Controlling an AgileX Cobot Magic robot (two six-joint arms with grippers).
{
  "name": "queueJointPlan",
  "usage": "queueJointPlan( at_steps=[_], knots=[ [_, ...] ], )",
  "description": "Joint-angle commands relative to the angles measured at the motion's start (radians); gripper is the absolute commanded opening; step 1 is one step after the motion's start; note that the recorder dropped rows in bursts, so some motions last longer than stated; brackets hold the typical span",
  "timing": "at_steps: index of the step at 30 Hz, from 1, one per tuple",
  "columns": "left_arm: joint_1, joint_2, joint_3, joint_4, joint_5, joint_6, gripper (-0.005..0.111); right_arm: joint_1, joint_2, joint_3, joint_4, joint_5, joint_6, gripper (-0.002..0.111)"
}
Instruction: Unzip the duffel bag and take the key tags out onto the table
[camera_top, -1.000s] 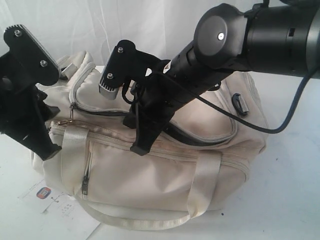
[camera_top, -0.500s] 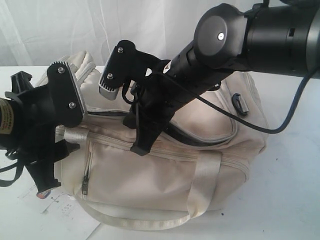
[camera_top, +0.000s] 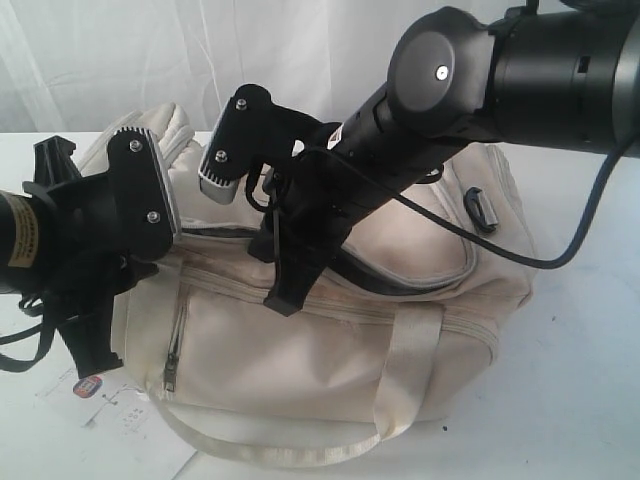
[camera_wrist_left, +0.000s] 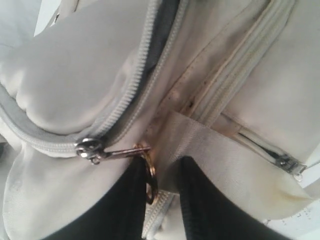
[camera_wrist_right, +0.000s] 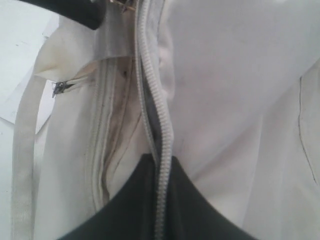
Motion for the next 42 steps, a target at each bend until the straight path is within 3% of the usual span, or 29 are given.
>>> queueJointPlan(
  at_steps=[1, 7, 17, 35, 42],
  knots=[
    [0.001, 0.0, -0.001, 0.014, -0.011, -0.005, 0.029, -0.011, -0.004, 0.008, -0.025, 0.045, 0.005, 0.0],
    [0.001, 0.0, -0.001, 0.016, -0.053, -0.009, 0.03, -0.011, -0.004, 0.008, -0.025, 0.047, 0.005, 0.0],
    [0.001, 0.0, -0.001, 0.016, -0.049, -0.028, 0.05, -0.011, -0.004, 0.008, -0.025, 0.047, 0.005, 0.0],
    [0.005, 0.0, -0.001, 0.016, -0.114, -0.066, 0.044, -0.011, -0.004, 0.008, -0.025, 0.051, 0.005, 0.0],
    [0.07, 0.002, -0.001, 0.016, -0.113, -0.143, 0.044, -0.011, -0.004, 0.008, -0.025, 0.055, 0.005, 0.0]
  ],
)
